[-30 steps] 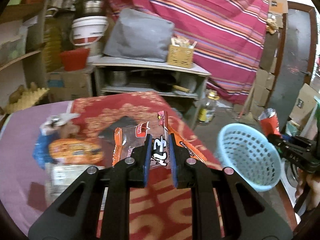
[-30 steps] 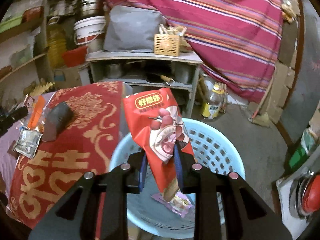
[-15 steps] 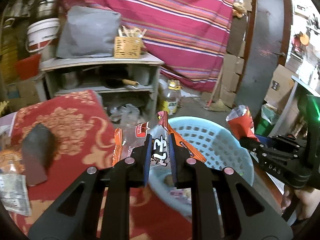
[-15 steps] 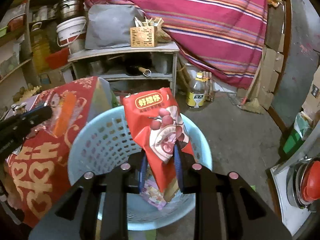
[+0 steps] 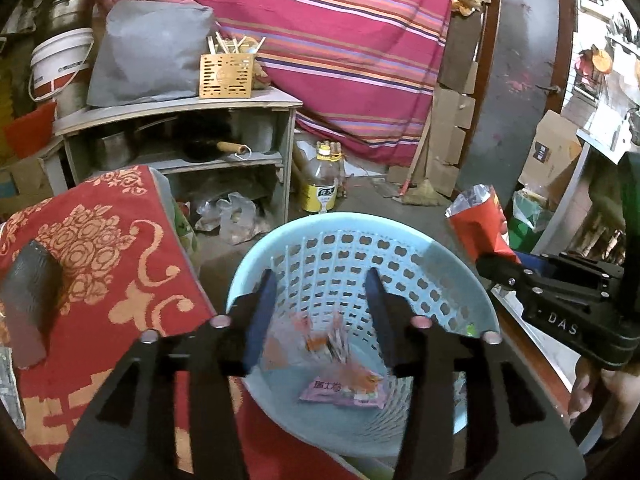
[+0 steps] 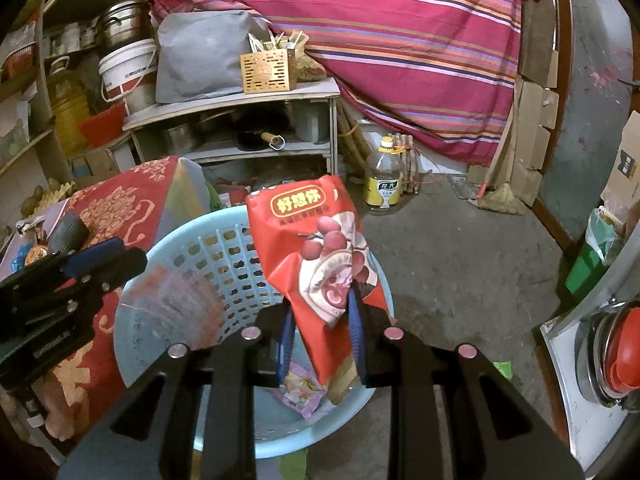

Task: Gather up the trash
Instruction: 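Open both grippers to drop the bags into the blue basket, then move both tools back over the table toward the remaining trash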

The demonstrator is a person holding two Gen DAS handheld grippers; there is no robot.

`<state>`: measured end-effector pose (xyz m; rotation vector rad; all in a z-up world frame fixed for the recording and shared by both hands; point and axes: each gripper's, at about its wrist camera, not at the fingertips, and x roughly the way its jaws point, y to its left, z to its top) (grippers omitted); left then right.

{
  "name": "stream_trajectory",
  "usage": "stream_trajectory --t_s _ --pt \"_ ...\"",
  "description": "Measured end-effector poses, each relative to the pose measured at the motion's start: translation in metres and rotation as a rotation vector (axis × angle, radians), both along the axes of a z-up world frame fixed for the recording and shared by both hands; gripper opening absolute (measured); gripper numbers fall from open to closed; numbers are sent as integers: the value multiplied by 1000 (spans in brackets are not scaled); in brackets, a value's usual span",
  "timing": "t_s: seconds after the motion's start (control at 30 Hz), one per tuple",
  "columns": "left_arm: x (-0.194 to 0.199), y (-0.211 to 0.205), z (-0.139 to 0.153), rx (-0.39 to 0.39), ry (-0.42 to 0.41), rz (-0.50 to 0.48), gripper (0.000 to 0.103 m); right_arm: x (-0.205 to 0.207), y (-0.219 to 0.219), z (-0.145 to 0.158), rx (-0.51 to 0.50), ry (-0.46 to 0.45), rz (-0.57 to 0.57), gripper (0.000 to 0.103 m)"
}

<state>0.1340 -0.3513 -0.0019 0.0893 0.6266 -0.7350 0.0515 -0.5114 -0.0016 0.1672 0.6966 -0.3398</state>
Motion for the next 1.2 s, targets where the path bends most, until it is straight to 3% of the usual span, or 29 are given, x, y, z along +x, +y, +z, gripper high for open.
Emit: stream_trajectory --t_s 0.1,0.27,0.4,0.47,0.53,0.73,0.97,1.2 --pt "3 13 6 -8 -9 28 50 0 0 0 -1 -1 2 25" --pt "1 43 24 1 -95 139 78 6 7 1 -3 -4 13 25" --pt "2 76 37 -12 -120 209 86 14 15 -1 0 8 17 28" --pt "3 91 41 -15 -121 236 92 19 19 -4 0 23 14 43" --pt "4 110 46 -13 -126 273 93 25 23 -7 -17 38 -2 61" --pt "6 172 53 -4 -138 380 97 35 33 -9 -33 58 -25 76" --pt "4 249 59 -6 -140 495 97 40 80 15 -49 -12 18 88" --pt "-6 316 63 3 -153 604 97 60 148 25 -50 -49 126 89"
